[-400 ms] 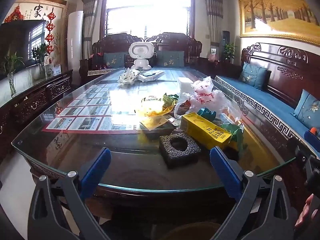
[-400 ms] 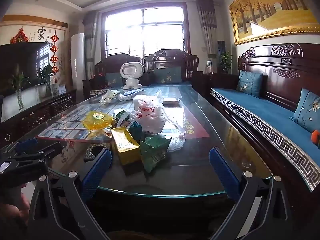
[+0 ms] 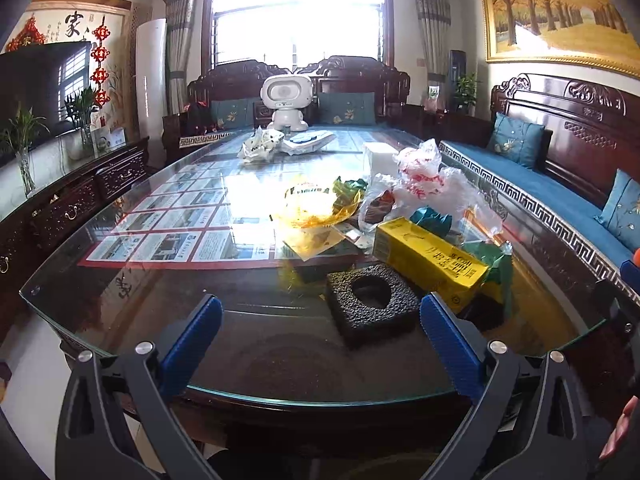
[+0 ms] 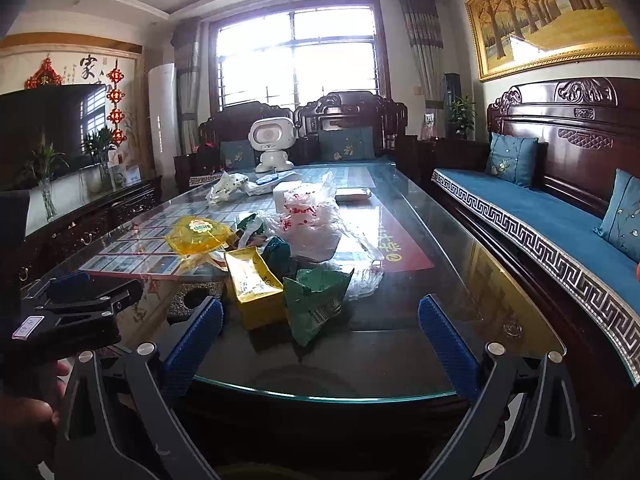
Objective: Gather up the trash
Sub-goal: 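Grasp the black foam block with the left gripper while the right grasps the green wrapper, then carry both items to the yellow bucket and open both grippers to drop them, then grasp the yellow oil bag with the left gripper while the right grasps the yellow milk carton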
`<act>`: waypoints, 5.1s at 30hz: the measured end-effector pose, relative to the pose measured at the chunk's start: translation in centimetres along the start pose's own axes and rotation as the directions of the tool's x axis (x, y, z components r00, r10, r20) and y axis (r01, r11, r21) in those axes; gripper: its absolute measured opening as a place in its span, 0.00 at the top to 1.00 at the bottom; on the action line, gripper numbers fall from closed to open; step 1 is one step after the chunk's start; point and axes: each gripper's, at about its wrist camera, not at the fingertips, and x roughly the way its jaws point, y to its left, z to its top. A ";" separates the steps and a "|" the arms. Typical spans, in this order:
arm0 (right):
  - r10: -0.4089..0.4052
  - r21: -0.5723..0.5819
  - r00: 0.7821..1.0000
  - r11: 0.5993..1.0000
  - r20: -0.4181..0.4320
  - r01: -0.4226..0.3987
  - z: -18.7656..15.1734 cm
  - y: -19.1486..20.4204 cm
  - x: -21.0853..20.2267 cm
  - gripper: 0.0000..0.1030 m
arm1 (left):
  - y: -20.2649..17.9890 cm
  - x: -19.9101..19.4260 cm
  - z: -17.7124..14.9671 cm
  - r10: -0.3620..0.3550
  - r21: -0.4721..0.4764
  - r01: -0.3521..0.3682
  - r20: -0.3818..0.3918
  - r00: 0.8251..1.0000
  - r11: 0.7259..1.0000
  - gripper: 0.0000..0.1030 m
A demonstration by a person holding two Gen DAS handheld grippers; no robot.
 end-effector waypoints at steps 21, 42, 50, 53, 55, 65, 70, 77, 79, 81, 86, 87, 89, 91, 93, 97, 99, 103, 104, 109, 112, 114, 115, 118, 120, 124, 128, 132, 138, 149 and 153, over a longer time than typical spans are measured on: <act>0.016 -0.005 1.000 1.000 -0.022 -0.016 0.7 0.0 2.5 0.08 | 0.5 9.1 1.3 0.095 -0.024 -0.103 -0.213 0.972 0.994 0.10; 0.016 -0.004 0.996 1.000 -0.091 -0.016 0.8 0.0 4.6 0.08 | 0.2 10.3 1.7 0.032 -0.002 -0.034 -0.284 0.958 0.999 0.79; 0.011 -0.038 0.979 0.999 -0.205 -0.019 -0.5 0.3 7.7 0.25 | 0.6 8.2 2.0 -0.015 -0.013 0.012 -0.224 0.974 1.000 0.80; 0.002 -0.064 0.969 0.998 -0.246 -0.018 -0.6 0.7 9.2 0.35 | 0.8 7.5 2.3 -0.031 -0.017 0.028 -0.204 0.978 0.999 0.80; 0.000 -0.063 0.966 0.998 -0.260 -0.017 -0.5 0.8 9.9 0.38 | 0.7 7.0 2.4 -0.045 -0.020 0.042 -0.194 0.980 0.999 0.80; 0.013 -0.035 0.961 0.999 -0.276 -0.024 -0.6 -0.3 11.4 0.79 | 0.8 5.7 2.2 -0.109 -0.021 0.107 -0.179 0.978 0.994 0.80; 0.069 0.019 0.977 0.998 -0.202 -0.066 -0.7 -1.5 8.7 0.80 | 0.6 4.4 1.9 -0.139 -0.016 0.138 -0.163 0.977 0.990 0.79; 0.148 -0.003 0.982 0.989 -0.116 -0.149 -0.3 -0.8 1.1 0.80 | -0.4 -0.4 0.6 -0.222 0.028 0.228 -0.141 0.965 0.973 0.80; 0.169 -0.023 0.980 0.985 -0.109 -0.173 -0.7 -0.4 -1.4 0.80 | -0.6 -2.0 -0.2 -0.246 0.037 0.253 -0.144 0.959 0.967 0.79; 0.196 -0.033 0.974 0.979 -0.118 -0.201 -1.3 0.0 -3.4 0.80 | -0.9 -3.7 -1.5 -0.262 0.052 0.273 -0.155 0.952 0.961 0.79; 0.247 -0.027 0.948 0.966 -0.200 -0.258 -4.4 0.9 -7.1 0.80 | -1.8 -6.7 -5.9 -0.309 0.070 0.335 -0.247 0.918 0.940 0.79; 0.247 -0.026 0.944 0.966 -0.219 -0.259 -5.5 1.0 -7.8 0.80 | -1.9 -7.2 -7.0 -0.316 0.073 0.347 -0.273 0.909 0.935 0.79; 0.239 -0.013 0.936 0.968 -0.257 -0.250 -7.1 1.0 -8.5 0.80 | -2.3 -7.8 -9.1 -0.328 0.066 0.367 -0.327 0.886 0.928 0.79; 0.238 0.010 0.924 0.969 -0.300 -0.246 -8.8 0.7 -8.8 0.80 | -2.7 -8.1 -11.2 -0.331 0.065 0.383 -0.385 0.861 0.921 0.79; 0.228 0.038 0.913 0.973 -0.338 -0.229 -10.6 0.2 -9.4 0.80 | -3.0 -7.6 -13.4 -0.327 0.063 0.393 -0.444 0.834 0.917 0.79; 0.212 0.060 0.899 0.977 -0.383 -0.205 -12.9 0.0 -9.5 0.80 | -3.8 -6.4 -16.5 -0.323 0.048 0.406 -0.522 0.789 0.913 0.79; 0.210 0.065 0.892 0.977 -0.399 -0.201 -13.8 0.0 -9.2 0.80 | -3.9 -5.7 -17.6 -0.321 0.041 0.408 -0.549 0.772 0.912 0.79; 0.215 0.068 0.873 0.976 -0.438 -0.206 -15.2 0.3 -8.6 0.80 | -3.8 -5.4 -18.7 -0.278 0.074 0.387 -0.574 0.770 0.919 0.51; 0.215 0.061 0.866 0.976 -0.451 -0.210 -15.5 0.5 -8.3 0.80 | -3.7 -5.4 -18.6 -0.253 0.097 0.367 -0.564 0.786 0.925 0.38; 0.243 0.057 0.838 0.967 -0.488 -0.247 -15.9 1.3 -7.4 0.79 | -2.7 -6.6 -17.3 -0.211 0.125 0.315 -0.510 0.834 0.941 0.32; 0.245 0.036 0.825 0.964 -0.509 -0.264 -15.8 1.9 -7.3 0.59 | -1.8 -6.3 -16.1 -0.186 0.132 0.280 -0.481 0.857 0.951 0.29; 0.232 0.007 0.833 0.964 -0.501 -0.265 -15.6 2.4 -7.6 0.50 | -1.4 -6.2 -15.4 -0.177 0.129 0.266 -0.471 0.864 0.955 0.28; 0.234 -0.002 0.833 0.963 -0.501 -0.271 -15.4 2.6 -7.8 0.50 | -1.1 -6.2 -15.3 -0.178 0.123 0.264 -0.470 0.865 0.957 0.27; 0.248 -0.007 0.842 0.958 -0.479 -0.286 -14.8 2.6 -8.3 0.50 | -1.0 -6.1 -14.7 -0.175 0.120 0.258 -0.463 0.869 0.959 0.27; 0.249 -0.012 0.854 0.958 -0.456 -0.286 -14.2 2.6 -8.6 0.50 | -0.8 -5.9 -14.2 -0.179 0.114 0.255 -0.452 0.874 0.960 0.27; 0.267 -0.009 0.891 0.957 -0.368 -0.290 -12.0 2.5 -8.7 0.50 | -0.7 -5.9 -12.2 -0.187 0.092 0.239 -0.381 0.905 0.967 0.26; 0.255 -0.040 0.933 0.961 -0.253 -0.274 -8.9 2.5 -8.2 0.44 | 0.0 -5.9 -8.5 -0.165 0.077 0.190 -0.256 0.953 0.979 0.15; 0.251 -0.063 0.957 0.963 -0.147 -0.263 -5.5 2.6 -6.6 0.27 | 0.7 -5.2 -4.4 -0.109 0.068 0.118 -0.123 0.986 0.991 0.04; 0.207 -0.106 0.976 0.971 -0.066 -0.213 -1.6 2.7 -1.5 0.15 | 1.4 -1.4 0.4 -0.019 0.056 0.021 -0.046 0.999 0.998 0.04; 0.196 -0.072 0.964 0.975 -0.179 -0.211 0.7 1.4 8.8 0.15 | 3.6 5.9 2.5 -0.013 -0.015 0.012 -0.103 0.995 1.000 0.04; 0.204 -0.101 0.941 0.966 -0.270 -0.239 0.8 2.4 11.2 0.13 | 3.5 7.4 3.1 -0.015 -0.001 0.015 -0.112 0.994 1.000 0.04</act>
